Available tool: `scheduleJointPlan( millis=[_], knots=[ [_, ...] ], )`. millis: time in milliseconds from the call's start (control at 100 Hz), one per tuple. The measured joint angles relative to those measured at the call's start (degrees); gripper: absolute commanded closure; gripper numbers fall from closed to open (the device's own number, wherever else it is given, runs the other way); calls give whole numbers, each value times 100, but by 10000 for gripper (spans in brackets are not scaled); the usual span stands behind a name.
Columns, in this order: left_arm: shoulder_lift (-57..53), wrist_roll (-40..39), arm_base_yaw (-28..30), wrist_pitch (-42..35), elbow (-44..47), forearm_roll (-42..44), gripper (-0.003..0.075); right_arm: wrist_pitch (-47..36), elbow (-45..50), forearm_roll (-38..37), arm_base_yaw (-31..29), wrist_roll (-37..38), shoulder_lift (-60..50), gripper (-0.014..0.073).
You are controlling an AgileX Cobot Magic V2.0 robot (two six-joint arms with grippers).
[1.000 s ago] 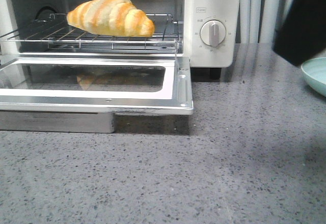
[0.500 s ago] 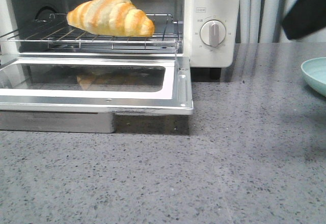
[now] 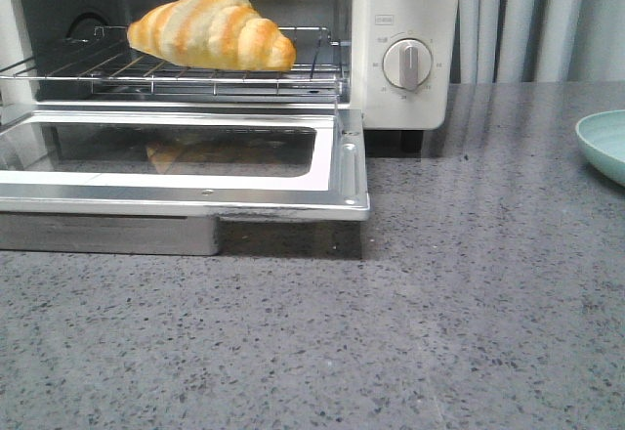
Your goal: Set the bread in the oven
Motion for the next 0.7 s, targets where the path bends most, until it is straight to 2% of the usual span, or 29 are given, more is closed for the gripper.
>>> scheduleJointPlan(
  millis=[180,300,510,700],
  knots=[
    [0,0,0,0,0,0,741,-768,719,106,-321,0,-892,669],
    [0,0,0,0,0,0,741,-917,1078,115,-654,-43,-1522,669],
    [0,0,0,0,0,0,741,-868,1582,127,-1427,-410,-2442,669],
    [0,0,0,0,0,0,741,-433,1617,127,-1949,-784,-3070,669]
  ],
)
